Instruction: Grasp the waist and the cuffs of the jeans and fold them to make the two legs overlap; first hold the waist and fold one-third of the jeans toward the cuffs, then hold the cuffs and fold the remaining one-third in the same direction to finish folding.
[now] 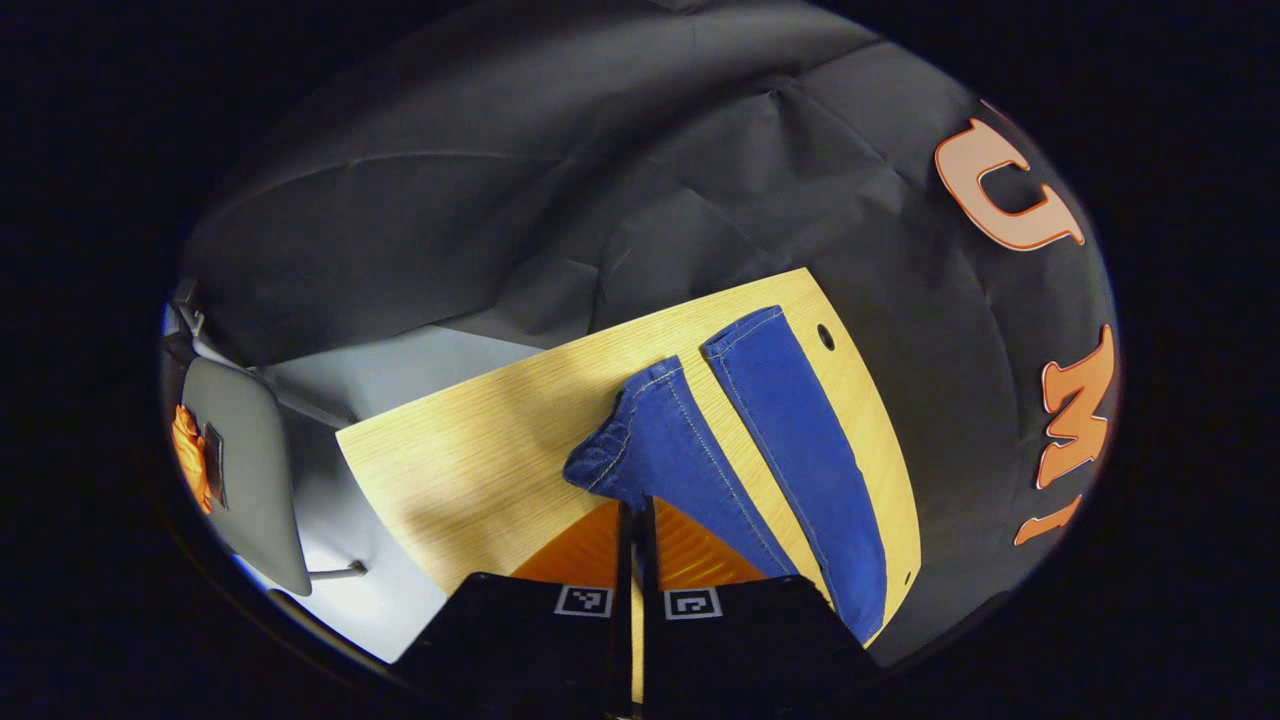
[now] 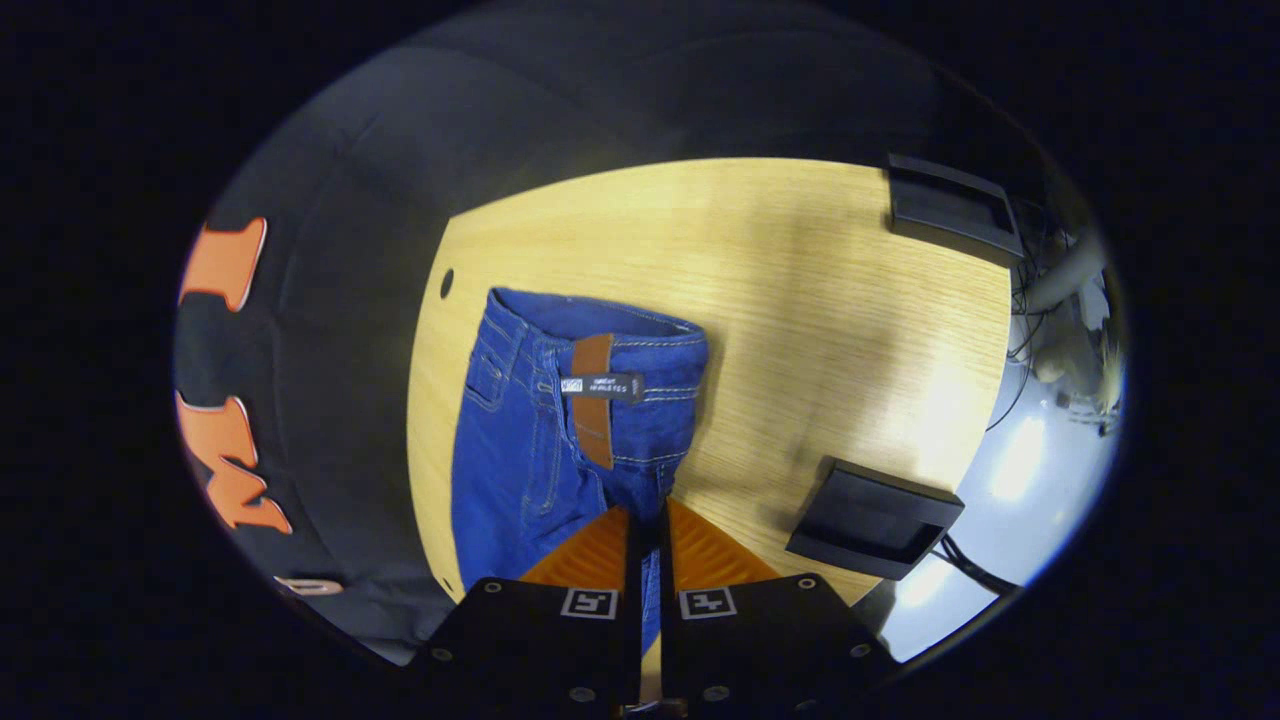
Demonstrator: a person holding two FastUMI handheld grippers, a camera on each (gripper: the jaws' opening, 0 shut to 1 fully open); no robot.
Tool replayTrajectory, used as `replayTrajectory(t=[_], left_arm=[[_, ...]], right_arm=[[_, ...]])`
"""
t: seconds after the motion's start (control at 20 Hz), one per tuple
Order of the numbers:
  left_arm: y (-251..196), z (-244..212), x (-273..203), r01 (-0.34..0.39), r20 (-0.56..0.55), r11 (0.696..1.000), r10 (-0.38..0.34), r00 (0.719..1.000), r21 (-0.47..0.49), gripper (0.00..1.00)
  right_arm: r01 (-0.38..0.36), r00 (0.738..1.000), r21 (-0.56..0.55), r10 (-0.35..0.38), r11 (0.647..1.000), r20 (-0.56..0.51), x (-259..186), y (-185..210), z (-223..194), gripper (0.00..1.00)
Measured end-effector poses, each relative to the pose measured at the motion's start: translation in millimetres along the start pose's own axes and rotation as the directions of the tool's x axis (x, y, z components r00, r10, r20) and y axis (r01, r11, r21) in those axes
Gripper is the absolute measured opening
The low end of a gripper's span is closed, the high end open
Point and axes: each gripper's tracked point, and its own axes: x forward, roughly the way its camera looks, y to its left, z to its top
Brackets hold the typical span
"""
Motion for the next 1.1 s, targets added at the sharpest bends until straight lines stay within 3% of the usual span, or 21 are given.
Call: replayTrajectory(t=[0.35,0.5,0.75,1.1], left_arm=[[-9.7,0.3,0.4,0.005,0.007,1.0,-0.005,1.0,0.015,0.04],[-11.5,4.3,-1.5,0.005,0.008,1.0,-0.005,1.0,0.005,0.04],[-43.6,29.5,-2.5,0.043,0.023,0.999,-0.044,0.999,0.03,0.04],[-109.3,66.8,45.8,0.118,-0.029,0.984,-0.115,0.993,0.131,0.04]], right_arm=[[-0.003,1.0,-0.081,0.001,0.997,-0.014,15.2,3.9,-0.4,0.08],[-0.024,1.0,-0.032,0.024,0.999,-0.012,2.0,15.7,3.5,0.08],[-0.123,0.992,-0.024,0.123,0.992,-0.007,-14.8,85.8,23.3,0.08],[-0.119,0.992,-0.059,0.121,0.991,0.034,14.2,155.1,34.4,0.08]])
